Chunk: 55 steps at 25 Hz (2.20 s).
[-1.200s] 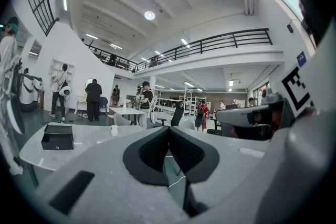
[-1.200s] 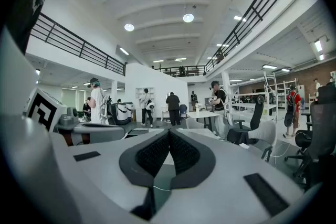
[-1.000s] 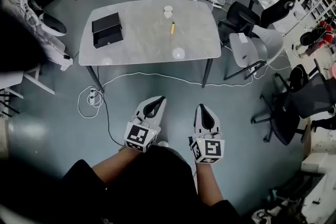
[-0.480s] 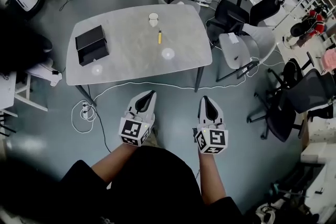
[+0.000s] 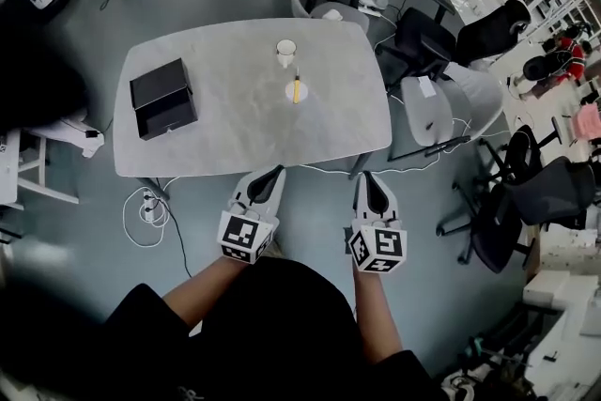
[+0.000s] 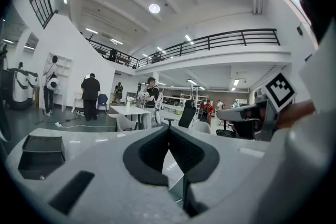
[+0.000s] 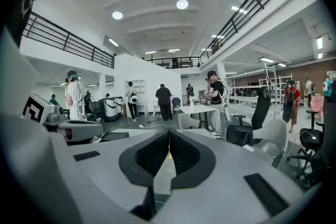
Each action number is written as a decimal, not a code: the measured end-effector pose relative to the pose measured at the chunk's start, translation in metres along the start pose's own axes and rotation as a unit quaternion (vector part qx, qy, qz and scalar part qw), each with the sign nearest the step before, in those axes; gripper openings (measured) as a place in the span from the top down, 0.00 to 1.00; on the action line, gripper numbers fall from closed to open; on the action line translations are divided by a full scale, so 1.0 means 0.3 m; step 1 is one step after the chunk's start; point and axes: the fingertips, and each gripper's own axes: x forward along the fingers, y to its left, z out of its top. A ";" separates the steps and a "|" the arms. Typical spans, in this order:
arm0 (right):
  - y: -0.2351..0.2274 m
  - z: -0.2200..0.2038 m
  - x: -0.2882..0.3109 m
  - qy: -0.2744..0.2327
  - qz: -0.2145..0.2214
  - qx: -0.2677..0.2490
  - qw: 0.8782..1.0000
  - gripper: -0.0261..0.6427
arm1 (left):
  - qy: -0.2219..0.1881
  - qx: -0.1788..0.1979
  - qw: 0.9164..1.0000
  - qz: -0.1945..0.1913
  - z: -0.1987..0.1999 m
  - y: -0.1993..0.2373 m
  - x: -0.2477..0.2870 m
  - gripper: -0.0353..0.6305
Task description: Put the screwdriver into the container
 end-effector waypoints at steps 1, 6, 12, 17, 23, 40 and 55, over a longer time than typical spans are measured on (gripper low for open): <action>0.009 0.010 0.043 0.001 0.001 -0.002 1.000 0.94 | 0.000 0.002 1.000 0.000 0.003 0.031 0.017 0.92; 0.042 0.016 0.210 0.013 0.005 0.001 1.000 0.94 | 0.003 -0.009 1.000 -0.002 0.008 0.172 0.098 0.92; 0.106 0.000 0.327 0.032 0.019 0.003 0.999 0.94 | 0.015 -0.039 0.999 0.005 0.018 0.301 0.124 0.92; 0.088 -0.007 0.384 0.043 0.005 -0.033 0.999 0.94 | 0.022 -0.044 0.999 0.014 -0.012 0.327 0.141 0.92; 0.105 0.003 0.472 0.039 0.031 -0.034 0.998 0.94 | 0.039 -0.046 0.998 0.023 -0.050 0.334 0.184 0.92; -0.154 0.053 0.965 0.050 0.104 0.012 0.993 0.94 | 0.164 -0.047 0.984 0.045 -0.262 0.427 0.726 0.92; -0.312 -0.032 1.180 0.113 0.189 0.012 0.975 0.94 | 0.295 -0.122 0.941 0.112 -0.647 0.603 1.084 0.78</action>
